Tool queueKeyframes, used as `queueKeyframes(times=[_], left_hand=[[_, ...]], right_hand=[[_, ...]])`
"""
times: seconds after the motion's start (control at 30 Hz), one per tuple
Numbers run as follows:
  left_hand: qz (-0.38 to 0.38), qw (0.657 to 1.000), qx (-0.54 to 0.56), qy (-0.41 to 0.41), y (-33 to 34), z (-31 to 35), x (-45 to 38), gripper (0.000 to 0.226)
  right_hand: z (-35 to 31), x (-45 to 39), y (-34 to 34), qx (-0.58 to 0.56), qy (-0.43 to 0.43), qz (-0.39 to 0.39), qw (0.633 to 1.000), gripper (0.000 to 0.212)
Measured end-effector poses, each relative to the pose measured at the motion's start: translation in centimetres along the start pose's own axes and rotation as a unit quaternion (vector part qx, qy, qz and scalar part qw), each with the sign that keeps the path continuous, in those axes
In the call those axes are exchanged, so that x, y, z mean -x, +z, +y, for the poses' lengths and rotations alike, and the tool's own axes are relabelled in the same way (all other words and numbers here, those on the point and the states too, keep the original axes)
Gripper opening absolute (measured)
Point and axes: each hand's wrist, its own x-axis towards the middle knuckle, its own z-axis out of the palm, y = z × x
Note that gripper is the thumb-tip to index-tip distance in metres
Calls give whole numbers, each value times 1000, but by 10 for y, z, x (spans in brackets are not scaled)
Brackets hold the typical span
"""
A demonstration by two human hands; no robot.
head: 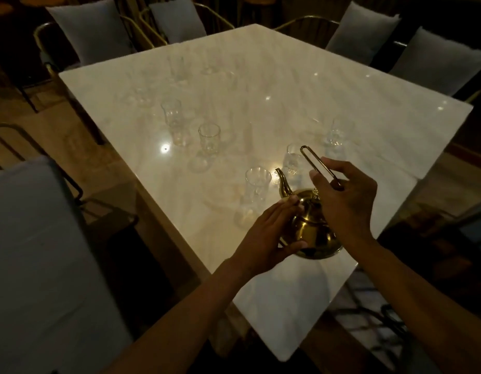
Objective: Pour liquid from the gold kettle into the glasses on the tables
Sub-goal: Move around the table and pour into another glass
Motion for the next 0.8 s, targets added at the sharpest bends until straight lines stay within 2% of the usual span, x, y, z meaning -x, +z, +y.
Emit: queueKeyframes(times=[0.17,0.5,0.8], left_hand=[[-14,1000,19,16,-12,-5,-3,71],[-113,990,54,58,-62,-37,-12,73],[-150,971,138,124,-102,-81,-10,71]], right_hand=[[-12,1,7,30,25,18,999,29],[-38,9,45,92,26,102,990,31],[-69,13,93,110,108,157,975,27]])
